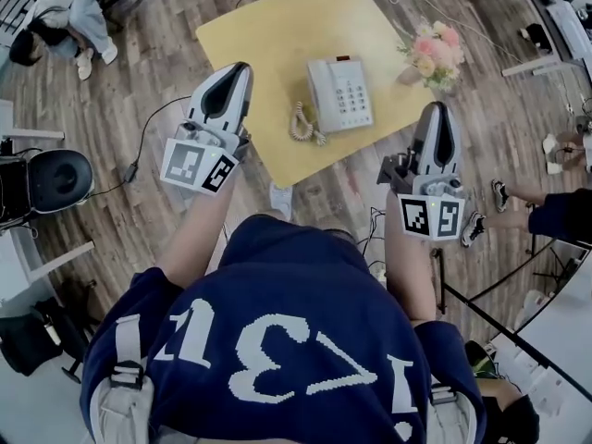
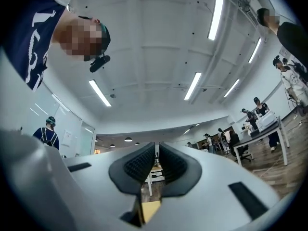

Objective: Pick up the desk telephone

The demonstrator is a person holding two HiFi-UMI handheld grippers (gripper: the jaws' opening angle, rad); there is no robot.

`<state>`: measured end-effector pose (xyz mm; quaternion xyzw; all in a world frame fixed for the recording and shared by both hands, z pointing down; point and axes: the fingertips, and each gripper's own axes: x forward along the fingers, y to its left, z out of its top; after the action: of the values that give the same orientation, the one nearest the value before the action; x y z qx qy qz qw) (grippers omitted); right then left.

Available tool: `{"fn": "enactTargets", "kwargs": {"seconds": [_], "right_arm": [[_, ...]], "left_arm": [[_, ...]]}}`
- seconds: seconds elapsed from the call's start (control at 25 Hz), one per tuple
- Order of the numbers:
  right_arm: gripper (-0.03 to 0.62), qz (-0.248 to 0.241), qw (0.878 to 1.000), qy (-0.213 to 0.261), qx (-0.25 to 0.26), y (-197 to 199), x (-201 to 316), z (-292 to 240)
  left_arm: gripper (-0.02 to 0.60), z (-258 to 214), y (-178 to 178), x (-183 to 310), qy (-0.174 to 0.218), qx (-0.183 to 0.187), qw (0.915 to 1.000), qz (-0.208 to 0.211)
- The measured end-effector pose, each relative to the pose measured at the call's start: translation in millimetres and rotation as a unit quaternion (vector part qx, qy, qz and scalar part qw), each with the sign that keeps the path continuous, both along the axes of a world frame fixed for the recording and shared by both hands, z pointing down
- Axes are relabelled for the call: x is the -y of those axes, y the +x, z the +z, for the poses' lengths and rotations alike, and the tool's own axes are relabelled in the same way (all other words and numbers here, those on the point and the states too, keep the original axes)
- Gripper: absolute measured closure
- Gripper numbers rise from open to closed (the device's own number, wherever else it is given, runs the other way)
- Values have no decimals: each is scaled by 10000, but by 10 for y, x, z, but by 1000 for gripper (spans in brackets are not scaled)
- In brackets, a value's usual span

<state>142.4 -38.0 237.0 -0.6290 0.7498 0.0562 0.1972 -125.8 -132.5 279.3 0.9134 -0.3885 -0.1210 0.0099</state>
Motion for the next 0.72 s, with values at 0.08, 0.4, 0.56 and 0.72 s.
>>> {"fn": "enactTargets", "kwargs": {"seconds": [0.08, 0.4, 0.56, 0.72], "right_arm": [[565, 25, 9999, -92, -109, -53, 93, 38], [565, 47, 9989, -407, -213, -26, 390, 209], [565, -232, 9986, -472, -53, -84, 576, 301], [565, -554, 9971, -502, -130, -147, 794, 329]], "left_arm": [[556, 50, 9, 130, -71, -11, 9999, 77], [556, 320, 97, 321, -417, -70, 9989, 180], [556, 380, 91, 372, -501, -33, 9987, 77], [556, 399, 76, 482, -553, -6, 9984, -140]]}}
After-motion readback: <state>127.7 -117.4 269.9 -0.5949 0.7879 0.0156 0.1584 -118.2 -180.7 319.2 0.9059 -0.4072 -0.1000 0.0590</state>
